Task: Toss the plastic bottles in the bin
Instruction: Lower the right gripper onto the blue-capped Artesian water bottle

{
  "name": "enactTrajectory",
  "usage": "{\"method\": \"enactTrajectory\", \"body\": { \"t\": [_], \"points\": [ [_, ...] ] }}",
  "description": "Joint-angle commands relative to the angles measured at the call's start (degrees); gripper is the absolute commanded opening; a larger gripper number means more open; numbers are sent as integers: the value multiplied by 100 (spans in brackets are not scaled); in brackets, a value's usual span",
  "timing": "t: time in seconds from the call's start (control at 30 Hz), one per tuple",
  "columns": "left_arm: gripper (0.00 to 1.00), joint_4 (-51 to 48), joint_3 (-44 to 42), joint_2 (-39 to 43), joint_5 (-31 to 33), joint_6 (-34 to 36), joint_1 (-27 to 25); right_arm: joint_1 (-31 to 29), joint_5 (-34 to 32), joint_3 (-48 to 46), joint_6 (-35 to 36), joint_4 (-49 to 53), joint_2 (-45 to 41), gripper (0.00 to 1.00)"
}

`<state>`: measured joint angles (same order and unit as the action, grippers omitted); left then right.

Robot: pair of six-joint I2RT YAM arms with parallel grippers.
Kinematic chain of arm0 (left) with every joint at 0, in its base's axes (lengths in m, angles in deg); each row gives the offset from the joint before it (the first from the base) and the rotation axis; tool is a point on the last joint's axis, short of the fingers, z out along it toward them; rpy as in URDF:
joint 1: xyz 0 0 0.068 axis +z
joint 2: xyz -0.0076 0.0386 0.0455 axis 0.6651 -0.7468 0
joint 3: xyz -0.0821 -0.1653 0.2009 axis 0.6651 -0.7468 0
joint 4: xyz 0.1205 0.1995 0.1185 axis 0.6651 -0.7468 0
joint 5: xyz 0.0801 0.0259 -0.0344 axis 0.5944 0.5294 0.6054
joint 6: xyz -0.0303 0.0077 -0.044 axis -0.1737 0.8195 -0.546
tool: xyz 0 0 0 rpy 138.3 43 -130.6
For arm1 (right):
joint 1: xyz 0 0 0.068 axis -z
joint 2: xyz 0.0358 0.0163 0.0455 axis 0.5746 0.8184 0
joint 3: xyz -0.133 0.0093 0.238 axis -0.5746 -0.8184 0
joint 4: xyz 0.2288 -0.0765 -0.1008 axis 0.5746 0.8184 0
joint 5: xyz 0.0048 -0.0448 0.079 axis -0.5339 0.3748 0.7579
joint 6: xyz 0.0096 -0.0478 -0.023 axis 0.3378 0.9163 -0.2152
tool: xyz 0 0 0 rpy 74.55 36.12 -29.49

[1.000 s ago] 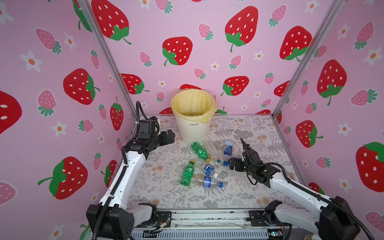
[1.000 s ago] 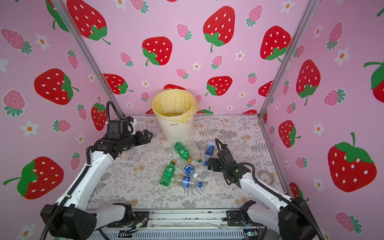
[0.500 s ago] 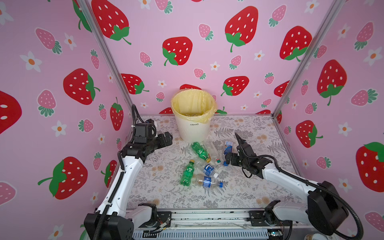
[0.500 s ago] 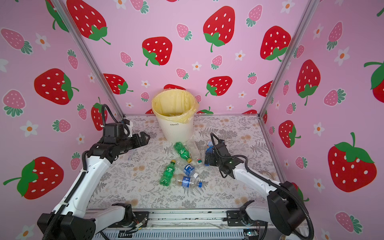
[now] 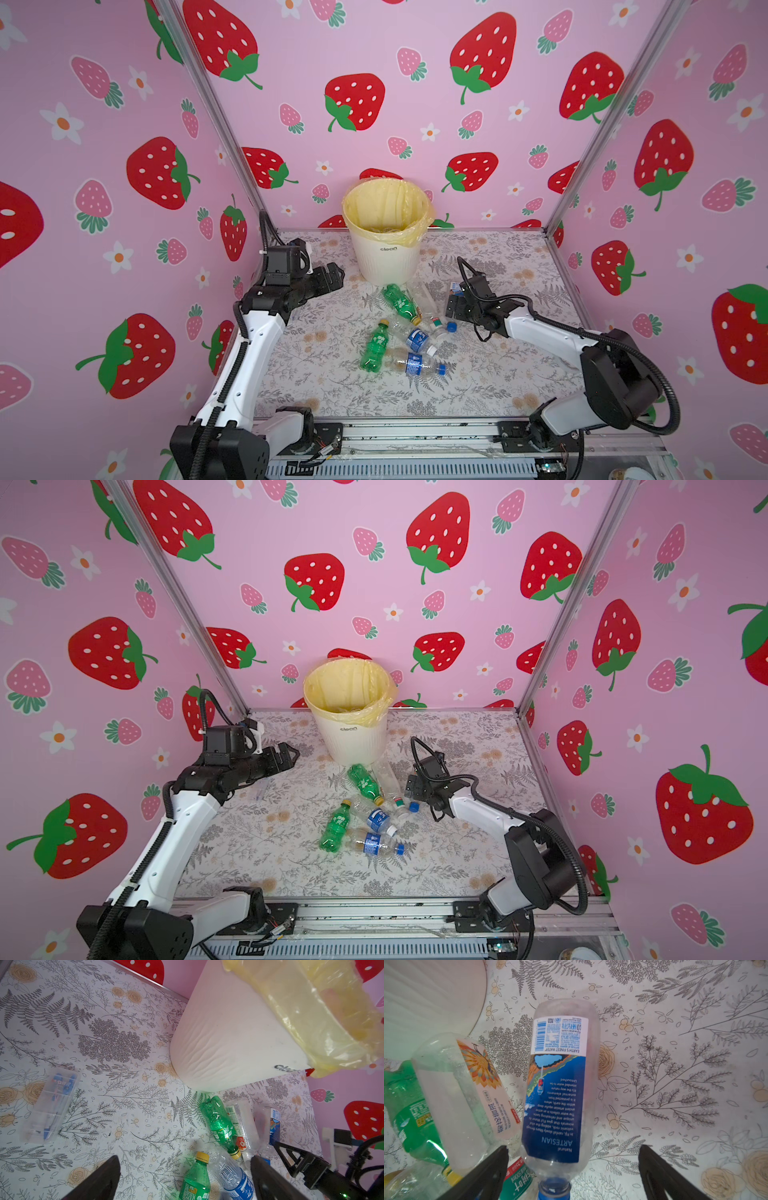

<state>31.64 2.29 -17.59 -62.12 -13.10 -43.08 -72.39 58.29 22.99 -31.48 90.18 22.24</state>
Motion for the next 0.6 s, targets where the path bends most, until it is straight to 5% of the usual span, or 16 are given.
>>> {"method": "enactTrajectory", "body": {
  "t": [0.0, 0.57],
  "points": [
    [99, 101, -29, -77, -398, -148, 178, 41, -159, 240, -154, 201, 217, 99],
    [99, 201, -135, 70, -459, -195, 356, 66, -100, 688, -124, 149, 956, 99]
  ]
}}
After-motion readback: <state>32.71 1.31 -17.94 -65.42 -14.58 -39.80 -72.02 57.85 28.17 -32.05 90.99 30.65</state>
